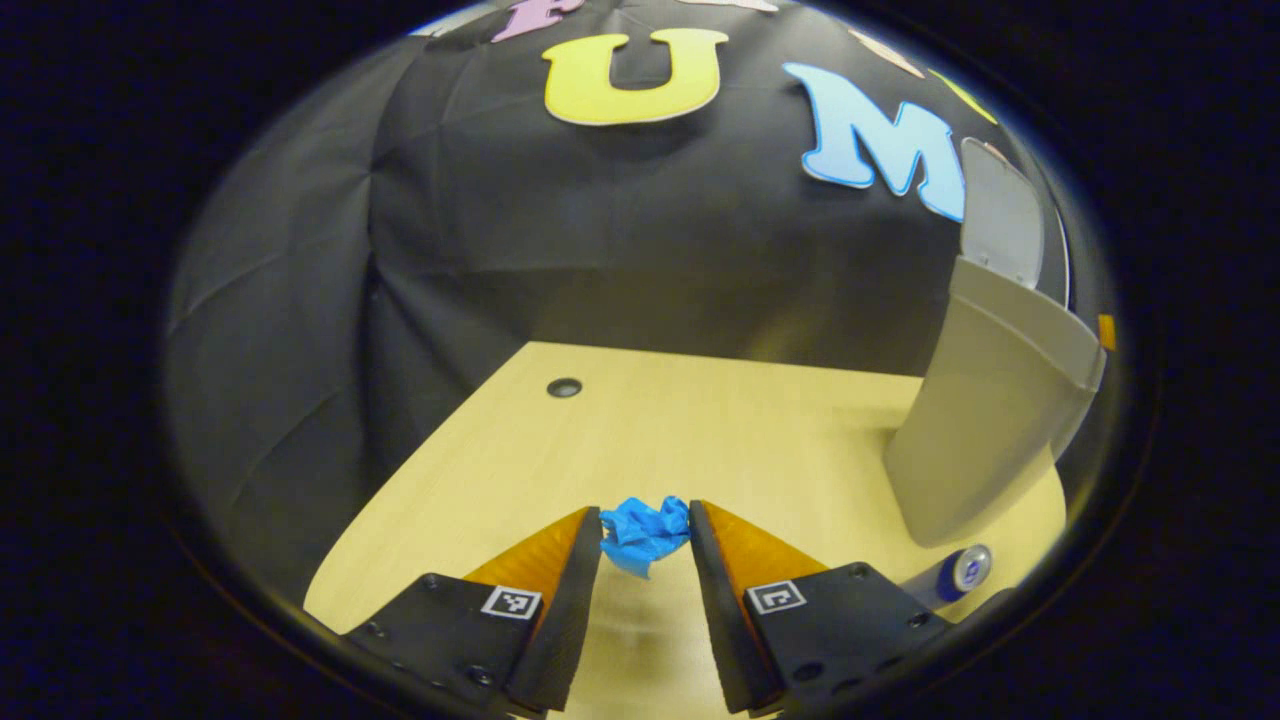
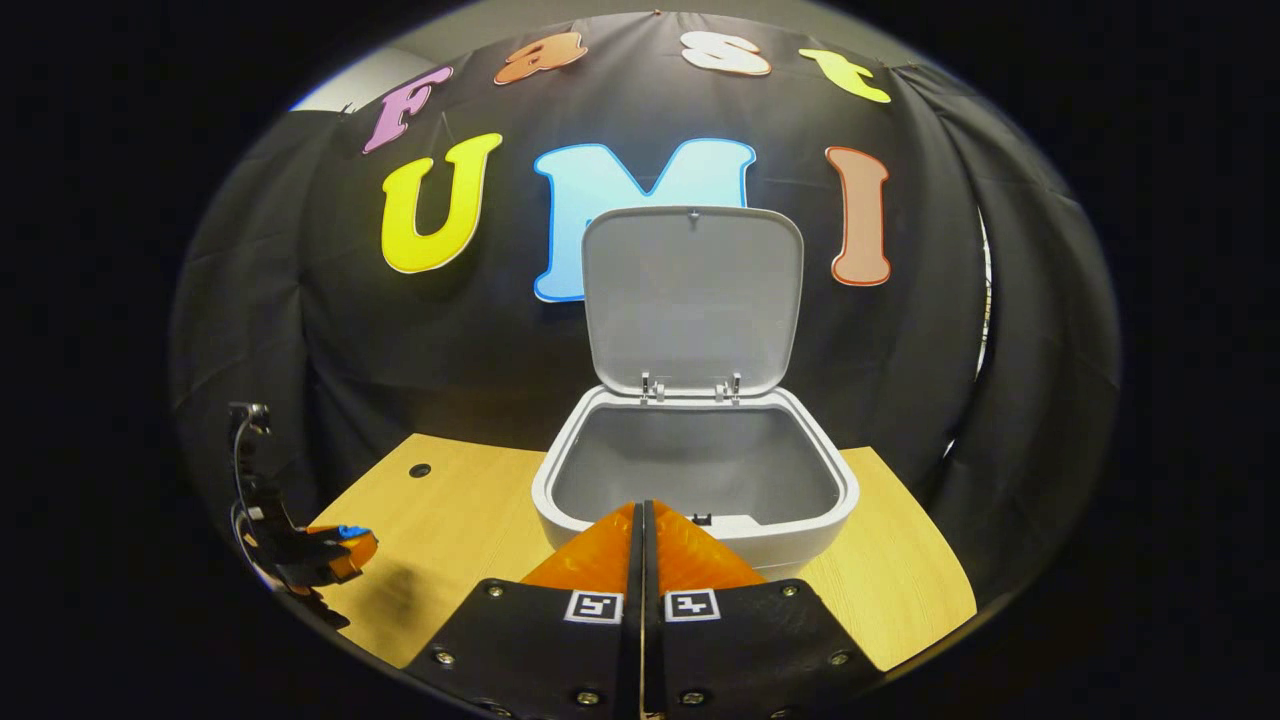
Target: Press the lid of the desktop garbage bin to open it, pick up the crumpled paper on the desktop and throw it into the bin, then pick up the pop can on the desktop and drop it into the bin, and finally close the garbage bin lid.
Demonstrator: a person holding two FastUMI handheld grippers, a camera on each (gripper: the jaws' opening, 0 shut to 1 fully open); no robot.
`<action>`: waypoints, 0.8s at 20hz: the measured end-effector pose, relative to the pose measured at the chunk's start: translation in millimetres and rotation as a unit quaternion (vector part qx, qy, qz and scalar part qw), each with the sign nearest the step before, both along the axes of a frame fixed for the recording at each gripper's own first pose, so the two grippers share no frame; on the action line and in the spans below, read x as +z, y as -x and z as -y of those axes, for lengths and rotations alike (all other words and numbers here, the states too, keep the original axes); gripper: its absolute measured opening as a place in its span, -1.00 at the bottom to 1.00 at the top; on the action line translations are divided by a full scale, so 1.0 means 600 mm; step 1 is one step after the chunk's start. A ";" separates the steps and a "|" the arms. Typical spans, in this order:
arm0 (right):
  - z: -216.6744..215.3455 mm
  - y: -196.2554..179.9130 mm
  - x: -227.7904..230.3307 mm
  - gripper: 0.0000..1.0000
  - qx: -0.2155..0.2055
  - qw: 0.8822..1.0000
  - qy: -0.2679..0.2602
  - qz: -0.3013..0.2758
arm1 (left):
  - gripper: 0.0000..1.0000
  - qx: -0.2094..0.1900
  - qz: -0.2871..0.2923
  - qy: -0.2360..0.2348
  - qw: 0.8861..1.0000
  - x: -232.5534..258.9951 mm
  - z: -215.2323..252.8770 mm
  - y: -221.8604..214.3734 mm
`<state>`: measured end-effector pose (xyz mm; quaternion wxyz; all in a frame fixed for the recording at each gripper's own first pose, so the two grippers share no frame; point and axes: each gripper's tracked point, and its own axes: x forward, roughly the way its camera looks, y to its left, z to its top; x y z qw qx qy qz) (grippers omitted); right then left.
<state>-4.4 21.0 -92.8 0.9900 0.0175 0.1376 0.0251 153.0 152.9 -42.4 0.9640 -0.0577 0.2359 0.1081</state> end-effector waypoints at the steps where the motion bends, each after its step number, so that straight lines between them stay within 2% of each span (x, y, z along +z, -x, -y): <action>1: 0.003 0.004 -0.003 -0.98 0.000 1.000 -0.001 -0.001 | 0.27 -0.008 0.012 0.001 1.000 0.022 0.014 -0.013; 4: 0.014 0.015 -0.011 -0.98 -0.004 1.000 -0.004 -0.004 | 0.27 -0.025 0.047 0.001 0.999 0.089 0.050 -0.041; 7: 0.026 0.026 -0.021 -0.98 -0.008 1.000 -0.005 -0.010 | 0.15 -0.036 0.079 0.007 0.996 0.147 0.085 -0.063; 10: 0.037 0.036 -0.032 -0.98 -0.009 1.000 -0.005 -0.017 | 0.25 -0.052 0.105 0.007 0.993 0.202 0.122 -0.076; 16: 0.046 0.048 -0.042 -0.98 -0.007 1.000 -0.004 -0.022 | 0.15 -0.114 0.152 -0.019 0.982 0.301 0.215 -0.103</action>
